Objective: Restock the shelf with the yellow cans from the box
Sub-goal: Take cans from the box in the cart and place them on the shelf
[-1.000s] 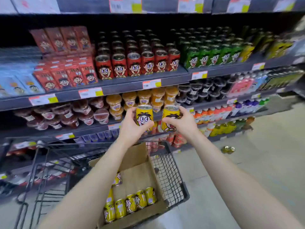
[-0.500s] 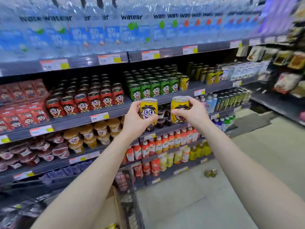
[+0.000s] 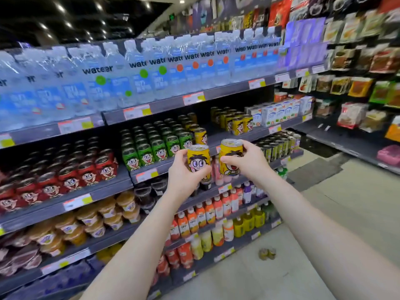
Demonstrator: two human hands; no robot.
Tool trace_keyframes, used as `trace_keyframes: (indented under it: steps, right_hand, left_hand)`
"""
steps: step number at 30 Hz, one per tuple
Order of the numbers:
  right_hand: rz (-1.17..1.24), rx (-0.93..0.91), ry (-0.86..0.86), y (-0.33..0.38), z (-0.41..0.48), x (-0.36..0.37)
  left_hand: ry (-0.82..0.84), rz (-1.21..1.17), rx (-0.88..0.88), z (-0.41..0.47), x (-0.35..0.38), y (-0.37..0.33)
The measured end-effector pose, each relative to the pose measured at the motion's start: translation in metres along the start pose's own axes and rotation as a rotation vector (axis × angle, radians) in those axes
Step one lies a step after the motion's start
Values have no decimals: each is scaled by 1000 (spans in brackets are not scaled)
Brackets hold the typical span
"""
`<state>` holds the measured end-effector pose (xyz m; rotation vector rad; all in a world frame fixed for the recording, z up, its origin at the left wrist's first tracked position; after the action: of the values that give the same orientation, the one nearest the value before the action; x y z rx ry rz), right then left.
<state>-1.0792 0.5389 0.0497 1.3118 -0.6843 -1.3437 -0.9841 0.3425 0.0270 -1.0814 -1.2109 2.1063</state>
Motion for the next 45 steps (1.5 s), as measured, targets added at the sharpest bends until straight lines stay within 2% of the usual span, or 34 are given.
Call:
trace_keyframes:
  steps: [9,17,22,33,45]
  right_hand:
    - [-8,-26,25,-47,152,-3]
    - [-14,-6,119,-90,281,31]
    - [-18,-1,120,-113,334,47]
    - [46,-62,239,-148,403,80]
    - [52,-50,353,-170,425,103]
  left_hand:
    - [-82,-9,23,116,78,22]
    - [-207,21,-73,219,108,62]
    - [-186,30,-118,252,125,75]
    - [-349,29,-167,271,149,83]
    - [-492,104,-190,271,171,69]
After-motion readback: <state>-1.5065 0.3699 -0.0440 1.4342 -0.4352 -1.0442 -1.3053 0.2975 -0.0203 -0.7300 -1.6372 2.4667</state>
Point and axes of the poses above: each hand's wrist, its own z-axis towards the middle knuckle, its own x-axis out of the palm, y = z × x, the point moved 6 cm from there along z, towards the middle knuckle, and after that the axes turned 4 degrees about -y, right-handed, at the moved point
